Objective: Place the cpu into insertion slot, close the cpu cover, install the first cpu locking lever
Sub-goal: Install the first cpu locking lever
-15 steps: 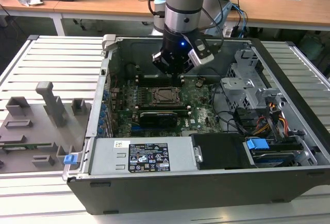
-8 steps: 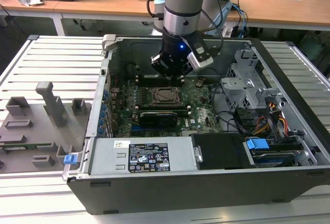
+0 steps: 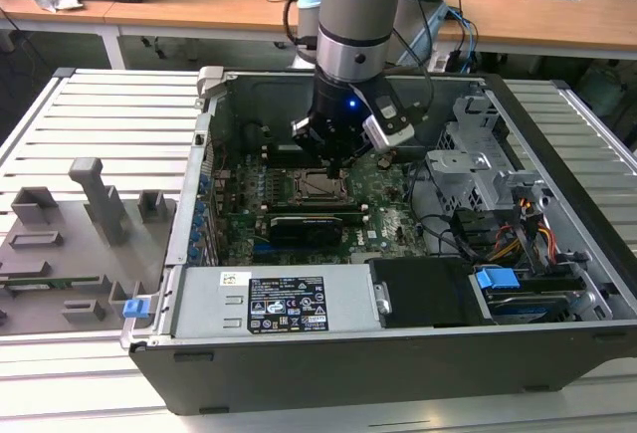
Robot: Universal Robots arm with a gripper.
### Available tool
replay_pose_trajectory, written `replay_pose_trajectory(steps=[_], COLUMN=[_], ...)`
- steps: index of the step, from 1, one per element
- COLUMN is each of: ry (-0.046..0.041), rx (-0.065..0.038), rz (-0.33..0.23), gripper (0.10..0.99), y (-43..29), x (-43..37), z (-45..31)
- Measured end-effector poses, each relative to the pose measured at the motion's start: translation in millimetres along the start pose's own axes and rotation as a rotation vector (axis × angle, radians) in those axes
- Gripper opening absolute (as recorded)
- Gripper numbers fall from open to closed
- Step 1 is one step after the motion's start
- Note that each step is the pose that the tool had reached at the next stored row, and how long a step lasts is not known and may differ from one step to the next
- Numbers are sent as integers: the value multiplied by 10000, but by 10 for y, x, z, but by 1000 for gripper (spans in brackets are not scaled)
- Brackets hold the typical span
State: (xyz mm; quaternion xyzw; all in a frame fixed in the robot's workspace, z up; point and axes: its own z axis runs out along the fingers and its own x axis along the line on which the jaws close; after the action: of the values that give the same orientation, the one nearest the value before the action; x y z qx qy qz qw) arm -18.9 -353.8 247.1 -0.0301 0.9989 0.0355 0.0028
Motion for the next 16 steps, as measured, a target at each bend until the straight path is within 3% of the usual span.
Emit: replay_pose_trajectory(steps=[2,4,5,6,8,12,16], ry=[-5,2,2,2,2,2,14], rx=[-2,-1,-5,-10,-13,-46,-184], rz=[48,107,103,103,104,78,-176], gripper=[102,102,102,102,102,102,102], y=[-28,-177,-217,-227,-221,-224,-230], x=[2,37,115,262,390,423,441], z=[26,60,65,69,75,134,174])
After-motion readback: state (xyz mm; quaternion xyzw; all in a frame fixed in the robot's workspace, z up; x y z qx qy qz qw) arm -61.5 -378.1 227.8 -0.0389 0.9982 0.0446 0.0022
